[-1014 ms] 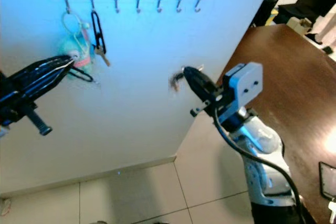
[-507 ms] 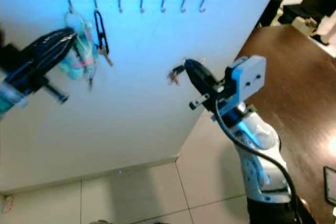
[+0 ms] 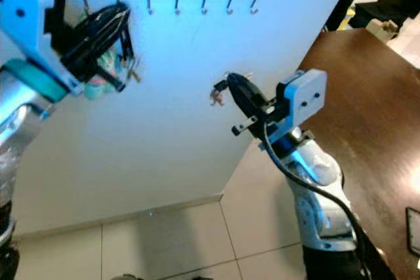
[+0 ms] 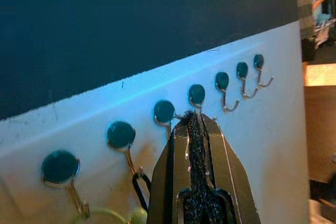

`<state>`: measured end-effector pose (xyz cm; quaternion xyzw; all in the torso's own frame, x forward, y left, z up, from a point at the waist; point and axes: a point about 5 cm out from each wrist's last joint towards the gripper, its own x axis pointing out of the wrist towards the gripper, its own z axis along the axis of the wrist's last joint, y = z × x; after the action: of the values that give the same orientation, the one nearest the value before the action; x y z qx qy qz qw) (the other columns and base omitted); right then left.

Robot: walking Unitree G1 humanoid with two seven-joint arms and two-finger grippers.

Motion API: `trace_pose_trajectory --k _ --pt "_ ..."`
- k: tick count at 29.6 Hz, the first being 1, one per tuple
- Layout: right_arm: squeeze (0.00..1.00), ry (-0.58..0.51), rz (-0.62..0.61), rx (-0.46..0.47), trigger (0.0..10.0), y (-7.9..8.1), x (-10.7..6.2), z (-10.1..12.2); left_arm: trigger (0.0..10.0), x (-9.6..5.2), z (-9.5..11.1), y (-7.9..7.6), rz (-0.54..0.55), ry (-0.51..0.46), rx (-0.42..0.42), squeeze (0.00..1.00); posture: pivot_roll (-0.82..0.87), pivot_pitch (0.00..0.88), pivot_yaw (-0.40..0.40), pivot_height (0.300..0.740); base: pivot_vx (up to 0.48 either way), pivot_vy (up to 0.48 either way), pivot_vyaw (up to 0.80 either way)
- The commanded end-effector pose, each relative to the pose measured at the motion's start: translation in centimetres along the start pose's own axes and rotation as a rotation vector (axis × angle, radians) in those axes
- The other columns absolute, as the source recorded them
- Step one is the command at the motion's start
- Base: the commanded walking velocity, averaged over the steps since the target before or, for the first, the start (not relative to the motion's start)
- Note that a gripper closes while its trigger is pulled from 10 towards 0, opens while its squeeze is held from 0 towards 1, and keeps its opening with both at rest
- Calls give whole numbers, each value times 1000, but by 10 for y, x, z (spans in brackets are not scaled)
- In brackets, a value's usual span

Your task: Hang keys on a hook

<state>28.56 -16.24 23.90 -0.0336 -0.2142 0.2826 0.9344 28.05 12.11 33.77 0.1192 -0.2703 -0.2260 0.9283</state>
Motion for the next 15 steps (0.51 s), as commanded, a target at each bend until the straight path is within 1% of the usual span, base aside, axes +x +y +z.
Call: trace_pose_trajectory --k 1,10,13,15 --pt "0 14 0 -5 10000 1 -1 -3 10000 7 -2 -2 7 4 8 0 99 39 16 740 0 0 0" --pt "0 -6 17 -11 10000 2 5 -1 10000 22 -4 -3 6 -3 28 0 101 59 23 740 0 0 0" --pt "0 -19 23 -14 10000 2 9 2 10000 29 -5 -5 1 -3 59 0 101 67 22 740 0 0 0" --pt "0 -19 23 -14 10000 2 9 2 10000 29 -5 -5 1 -3 59 0 101 67 22 740 0 0 0"
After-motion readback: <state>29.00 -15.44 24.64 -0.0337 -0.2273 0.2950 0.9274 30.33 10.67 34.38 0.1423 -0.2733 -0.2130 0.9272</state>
